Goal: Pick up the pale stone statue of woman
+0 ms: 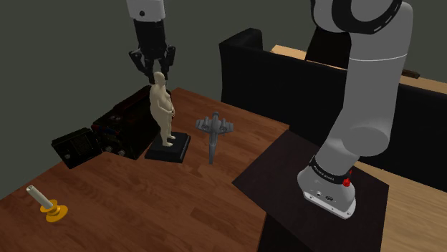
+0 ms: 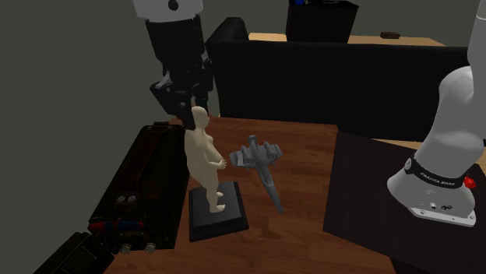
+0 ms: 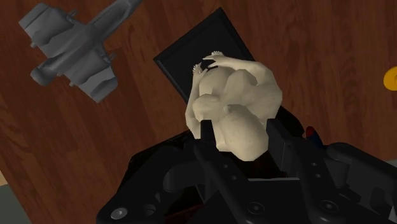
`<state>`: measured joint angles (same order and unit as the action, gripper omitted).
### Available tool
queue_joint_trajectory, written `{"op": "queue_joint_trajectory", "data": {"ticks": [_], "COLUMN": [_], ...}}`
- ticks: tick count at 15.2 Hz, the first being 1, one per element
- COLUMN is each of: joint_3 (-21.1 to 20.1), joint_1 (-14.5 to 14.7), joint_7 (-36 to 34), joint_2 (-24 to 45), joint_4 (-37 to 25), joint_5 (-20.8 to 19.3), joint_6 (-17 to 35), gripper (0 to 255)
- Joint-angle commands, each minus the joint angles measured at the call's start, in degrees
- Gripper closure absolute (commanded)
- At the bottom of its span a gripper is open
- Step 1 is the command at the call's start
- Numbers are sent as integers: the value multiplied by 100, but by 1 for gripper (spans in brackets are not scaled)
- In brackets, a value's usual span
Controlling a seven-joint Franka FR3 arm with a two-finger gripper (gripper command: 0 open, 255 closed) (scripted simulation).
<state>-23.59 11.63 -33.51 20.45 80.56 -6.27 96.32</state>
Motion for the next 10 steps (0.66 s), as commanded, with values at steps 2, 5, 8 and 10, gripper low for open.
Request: {"op": "queue_joint_trajectory", "data": {"ticks": [2, 5, 8, 10], "joint_3": [-9, -13, -16, -16], "joint_1": [35, 69, 111, 113], "joint_7": [-13, -17, -24, -25], "joint_2": [24, 65, 125, 128], "joint_4": [-294, -587, -910, -926], "joint_5": [-8, -22, -44, -45], "joint_6": [-262, -515, -778, -792], "gripper": [255, 255, 255, 255]}}
